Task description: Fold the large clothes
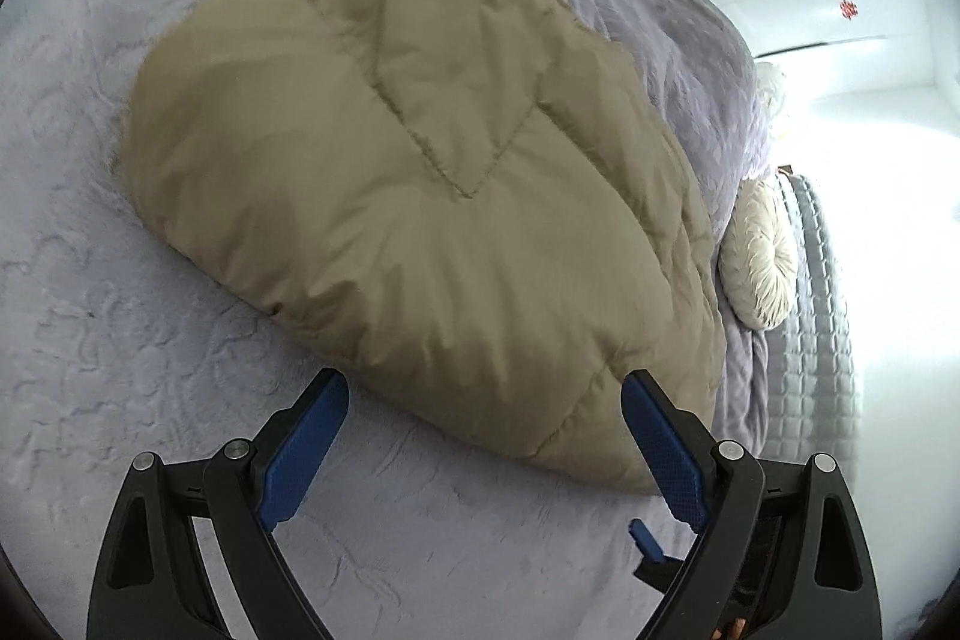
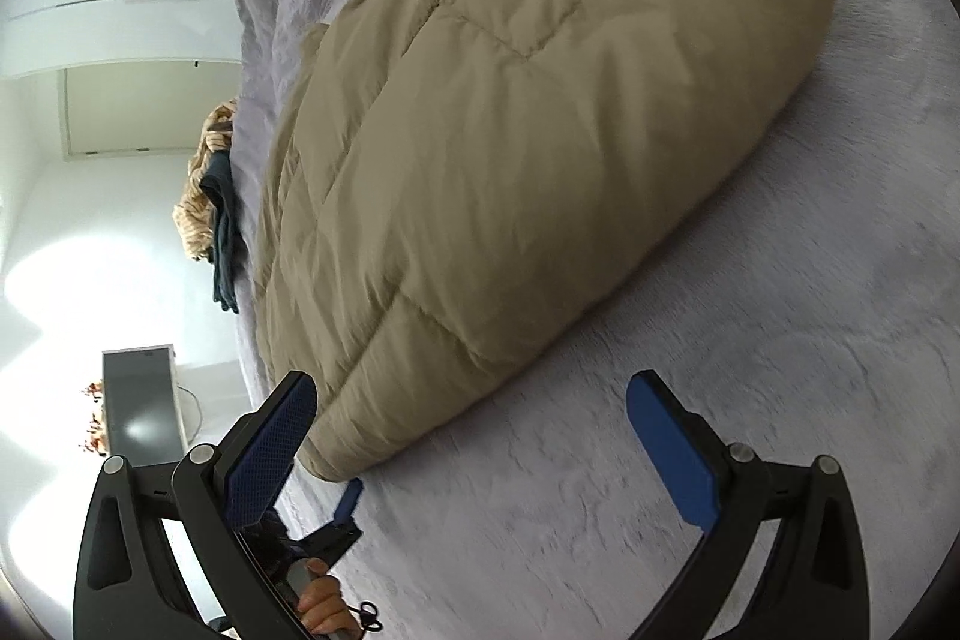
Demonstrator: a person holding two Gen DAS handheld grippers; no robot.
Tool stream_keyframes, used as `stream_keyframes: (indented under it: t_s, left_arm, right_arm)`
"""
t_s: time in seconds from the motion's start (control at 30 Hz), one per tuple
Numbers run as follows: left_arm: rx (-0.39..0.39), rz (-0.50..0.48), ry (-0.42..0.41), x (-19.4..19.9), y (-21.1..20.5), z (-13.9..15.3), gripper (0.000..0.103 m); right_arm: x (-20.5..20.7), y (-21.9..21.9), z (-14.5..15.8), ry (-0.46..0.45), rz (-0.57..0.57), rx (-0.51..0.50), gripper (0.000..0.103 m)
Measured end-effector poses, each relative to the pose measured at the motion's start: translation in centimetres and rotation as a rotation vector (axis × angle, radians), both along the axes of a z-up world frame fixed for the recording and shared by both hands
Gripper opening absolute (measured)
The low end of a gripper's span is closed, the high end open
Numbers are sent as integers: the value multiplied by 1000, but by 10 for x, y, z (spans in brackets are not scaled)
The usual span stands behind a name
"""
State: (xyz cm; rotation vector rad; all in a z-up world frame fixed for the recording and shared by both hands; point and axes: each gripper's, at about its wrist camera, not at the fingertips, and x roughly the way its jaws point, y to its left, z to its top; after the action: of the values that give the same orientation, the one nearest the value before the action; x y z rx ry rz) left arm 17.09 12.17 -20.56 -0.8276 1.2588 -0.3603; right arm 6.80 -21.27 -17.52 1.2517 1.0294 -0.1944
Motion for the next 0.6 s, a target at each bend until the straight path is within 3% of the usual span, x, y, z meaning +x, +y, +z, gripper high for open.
stream_keyframes:
  t_s: [0.4, 0.53, 0.57, 0.6]
  left_arm:
    - [-61, 122, -34, 48, -5, -22, 93]
    - [-65, 190, -30, 57, -4, -31, 93]
    - [-45, 202, -42, 60, -5, -30, 92]
    - [-29, 205, -53, 61, -6, -29, 80]
  right_arm:
    - [41, -15, -32, -114, -71, 105, 103]
    - [48, -18, -47, -164, -138, 185, 103]
    - [49, -19, -50, -174, -160, 204, 103]
    - [50, -19, -51, -182, -176, 219, 102]
